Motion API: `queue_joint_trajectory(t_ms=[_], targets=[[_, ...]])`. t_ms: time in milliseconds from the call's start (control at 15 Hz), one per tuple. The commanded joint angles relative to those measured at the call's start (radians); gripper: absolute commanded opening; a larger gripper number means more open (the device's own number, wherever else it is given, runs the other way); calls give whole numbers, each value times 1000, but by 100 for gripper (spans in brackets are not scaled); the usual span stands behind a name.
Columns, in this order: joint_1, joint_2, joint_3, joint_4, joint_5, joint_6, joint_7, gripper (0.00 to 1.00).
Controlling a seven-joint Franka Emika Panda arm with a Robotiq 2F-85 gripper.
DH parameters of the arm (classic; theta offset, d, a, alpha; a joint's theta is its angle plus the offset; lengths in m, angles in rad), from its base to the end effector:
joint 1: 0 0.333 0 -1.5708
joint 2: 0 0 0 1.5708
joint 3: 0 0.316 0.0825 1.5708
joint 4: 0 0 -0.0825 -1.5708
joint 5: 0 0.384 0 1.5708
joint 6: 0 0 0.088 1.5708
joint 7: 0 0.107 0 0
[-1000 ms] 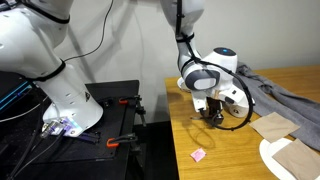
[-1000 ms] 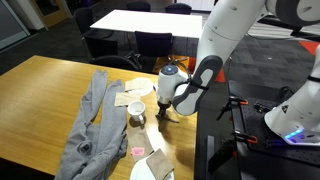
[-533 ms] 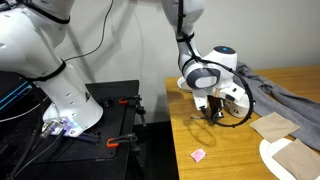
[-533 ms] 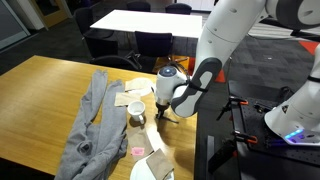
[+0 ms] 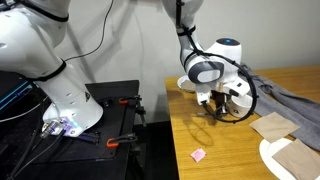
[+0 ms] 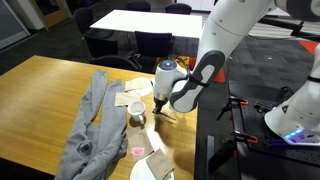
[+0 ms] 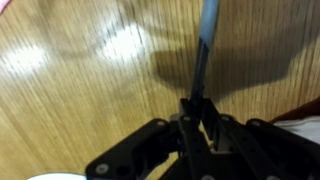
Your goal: Place the black pen inside the white mug
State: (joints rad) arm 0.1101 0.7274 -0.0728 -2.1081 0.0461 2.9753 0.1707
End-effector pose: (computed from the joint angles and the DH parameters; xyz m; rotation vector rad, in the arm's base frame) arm 0.5684 0.0162 0.0804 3.1027 -0.2433 0.2267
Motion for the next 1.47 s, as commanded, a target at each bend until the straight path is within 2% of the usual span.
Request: queue_joint_trajectory(t_ms=[0, 267, 467, 867, 1400], targets=[[40, -166, -58, -96, 9, -60, 52, 4], [84, -293, -139, -125, -41, -139, 90, 4], [88, -363, -160, -114, -98, -201, 105, 4], [46, -462, -112, -81, -164, -339, 90, 4], [-21, -501, -30, 38, -149, -584, 29, 4]])
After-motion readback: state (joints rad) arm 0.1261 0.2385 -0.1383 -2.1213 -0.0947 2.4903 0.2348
